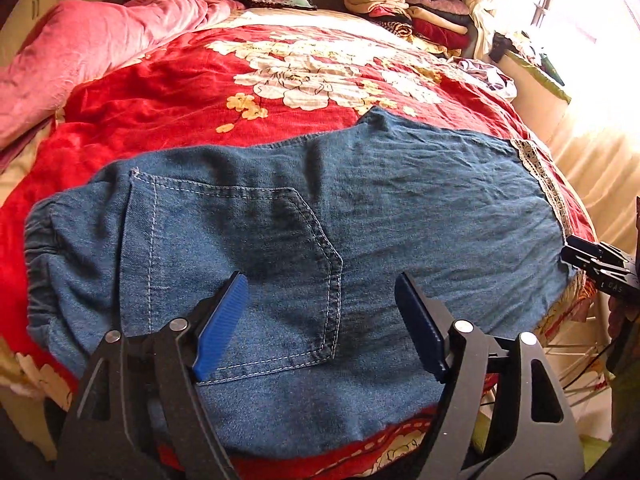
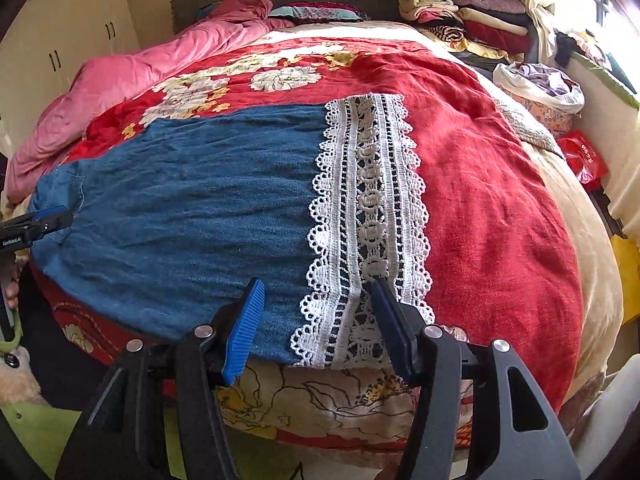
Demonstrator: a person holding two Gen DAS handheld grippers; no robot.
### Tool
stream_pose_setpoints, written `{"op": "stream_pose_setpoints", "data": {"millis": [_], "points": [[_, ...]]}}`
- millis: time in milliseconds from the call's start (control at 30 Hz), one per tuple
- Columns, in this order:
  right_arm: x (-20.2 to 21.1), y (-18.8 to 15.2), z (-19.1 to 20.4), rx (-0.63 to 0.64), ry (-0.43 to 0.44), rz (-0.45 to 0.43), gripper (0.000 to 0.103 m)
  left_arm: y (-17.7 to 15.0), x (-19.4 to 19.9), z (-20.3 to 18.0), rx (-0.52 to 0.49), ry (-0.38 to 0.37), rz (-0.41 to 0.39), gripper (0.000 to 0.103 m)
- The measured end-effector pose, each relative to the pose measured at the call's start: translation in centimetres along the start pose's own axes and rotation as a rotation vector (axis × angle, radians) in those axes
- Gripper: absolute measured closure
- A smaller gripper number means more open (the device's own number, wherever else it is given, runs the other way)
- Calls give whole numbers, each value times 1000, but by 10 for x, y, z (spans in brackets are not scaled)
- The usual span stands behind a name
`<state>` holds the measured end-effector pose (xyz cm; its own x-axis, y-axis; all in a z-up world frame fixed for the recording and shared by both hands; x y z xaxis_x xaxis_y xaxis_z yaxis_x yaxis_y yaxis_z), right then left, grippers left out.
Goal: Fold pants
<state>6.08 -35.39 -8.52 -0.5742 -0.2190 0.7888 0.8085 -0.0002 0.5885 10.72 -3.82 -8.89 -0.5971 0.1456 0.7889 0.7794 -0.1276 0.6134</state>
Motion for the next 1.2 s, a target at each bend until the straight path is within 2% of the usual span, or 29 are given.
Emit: {"op": "stream_pose_setpoints", "data": {"millis": [333,367,400,500,833,1033,1200], "points": [[38,16,10,1,21,-91,48,7,19,-12,-25,1,-38,25],[39,18,11,2,26,-97,46,8,20,-14,-29,-1,-40,24],[40,19,13,5,31,-102,36,8,21,-18,-38,-4,-42,23],[40,19,23,22,51,-109,34,9,23,-27,-60,-7,-45,22],[11,12,65,75,141,-39,34,1,14,-47,-122,2,-21,12],[-16,-3,64,60,118,52,35,-8,0,-57,-162,-6,26,11],[-10,-1,62,27,158,17,35,-3,-2,-72,-193,-33,39,11]]}}
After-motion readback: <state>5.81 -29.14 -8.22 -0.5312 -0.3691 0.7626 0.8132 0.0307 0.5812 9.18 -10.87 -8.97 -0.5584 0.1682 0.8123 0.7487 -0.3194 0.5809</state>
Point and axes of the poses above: each gripper's, at about its wrist camera, not at the fingertips, and x roughly against the way its jaws point, z to its left, y to its top, the point moved 8 cm from there along -x, roughly the way its jaws point, and after that the axes turned 8 degrees about y, right-handed, at the moved point
